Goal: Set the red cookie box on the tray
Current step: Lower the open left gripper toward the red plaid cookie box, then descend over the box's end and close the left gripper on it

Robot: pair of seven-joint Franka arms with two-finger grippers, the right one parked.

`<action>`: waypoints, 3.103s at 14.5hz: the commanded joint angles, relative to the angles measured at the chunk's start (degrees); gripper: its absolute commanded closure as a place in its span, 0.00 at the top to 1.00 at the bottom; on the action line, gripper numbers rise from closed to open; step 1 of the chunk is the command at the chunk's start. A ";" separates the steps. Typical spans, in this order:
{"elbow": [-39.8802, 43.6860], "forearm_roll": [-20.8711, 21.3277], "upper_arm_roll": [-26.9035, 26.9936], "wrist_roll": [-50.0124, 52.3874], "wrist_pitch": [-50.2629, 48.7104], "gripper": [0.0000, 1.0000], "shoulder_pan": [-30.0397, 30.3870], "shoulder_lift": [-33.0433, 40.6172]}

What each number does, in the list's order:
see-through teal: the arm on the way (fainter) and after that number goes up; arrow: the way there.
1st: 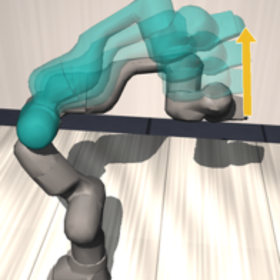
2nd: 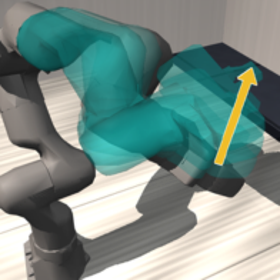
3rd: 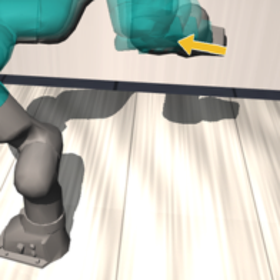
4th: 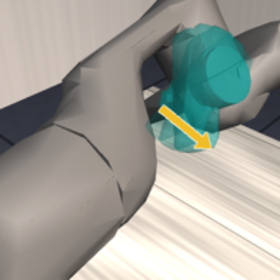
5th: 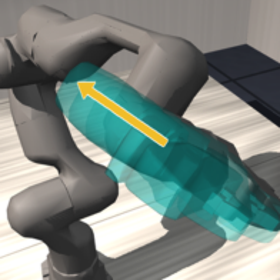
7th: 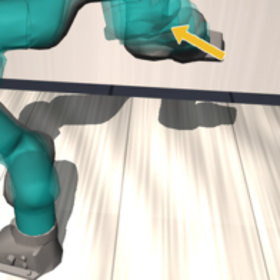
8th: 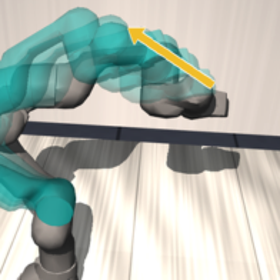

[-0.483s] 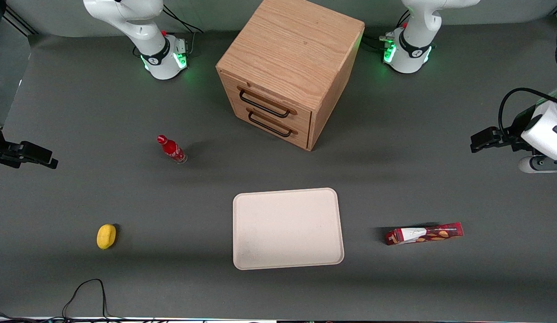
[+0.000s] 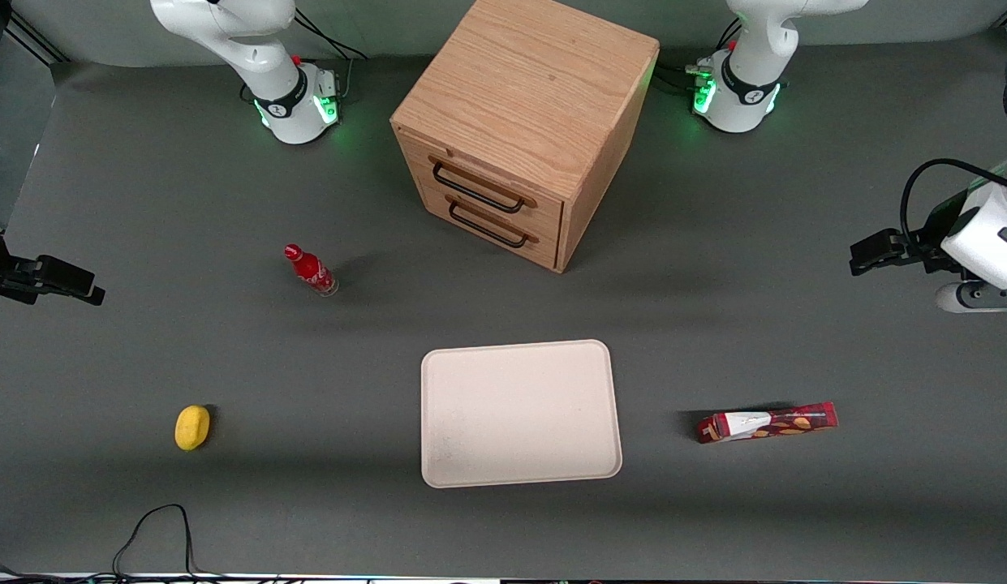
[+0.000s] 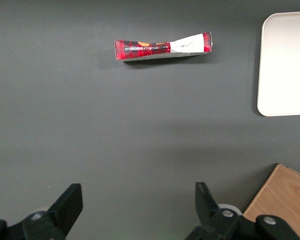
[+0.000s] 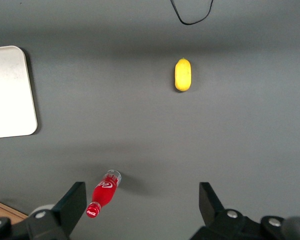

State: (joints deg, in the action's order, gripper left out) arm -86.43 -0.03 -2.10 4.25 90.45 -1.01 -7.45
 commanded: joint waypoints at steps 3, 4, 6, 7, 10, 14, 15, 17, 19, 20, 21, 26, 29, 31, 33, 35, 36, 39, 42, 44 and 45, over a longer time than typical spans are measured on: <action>9.57 -0.76 -0.36 1.63 -0.71 1.00 -1.01 -7.72; 13.27 -0.76 -0.45 1.99 -0.88 1.00 -1.18 -10.80; 22.04 -0.50 -0.36 2.17 -1.85 1.00 -2.24 -17.74; 27.14 -0.32 -0.36 2.17 -2.72 1.00 -2.33 -21.69; 35.70 -0.15 -0.28 3.04 -2.56 1.00 -2.41 -29.01; 35.28 -0.14 -0.01 17.74 -0.71 1.00 -3.38 -30.25; 35.19 -0.14 -0.19 23.29 -0.62 1.00 -3.38 -30.43; 35.01 -0.49 -0.19 31.39 -0.71 1.00 -3.38 -30.60; 34.58 -0.67 -0.19 46.82 -1.15 1.00 -2.86 -30.52; 34.40 -0.58 -0.19 54.99 -1.32 1.00 -2.68 -30.43; 34.40 -0.58 -0.19 62.82 -1.33 1.00 -2.68 -30.43; 33.61 -0.23 0.08 92.49 -0.54 1.00 -2.59 -30.51; 28.45 0.12 0.08 95.07 3.05 1.00 -2.68 -30.69; 24.22 0.21 0.08 95.85 7.70 1.00 -2.77 -31.13; 20.79 -0.06 0.08 97.87 13.76 1.00 -2.59 -32.53; 18.32 0.38 0.16 97.88 18.34 1.00 -2.59 -34.02; 17.44 0.64 0.16 97.88 20.45 1.00 -2.68 -34.82; 16.82 2.13 0.16 97.88 23.89 1.00 -2.68 -37.71; 16.03 4.16 0.16 97.88 26.70 1.00 -2.59 -39.83; 13.67 4.51 0.16 97.88 29.07 1.00 -2.59 -39.83; 12.96 4.51 0.16 97.88 29.95 1.00 -2.68 -39.83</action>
State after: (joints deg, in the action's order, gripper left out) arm -70.70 3.31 -2.14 100.84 118.18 -3.39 -48.29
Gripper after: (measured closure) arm 0.000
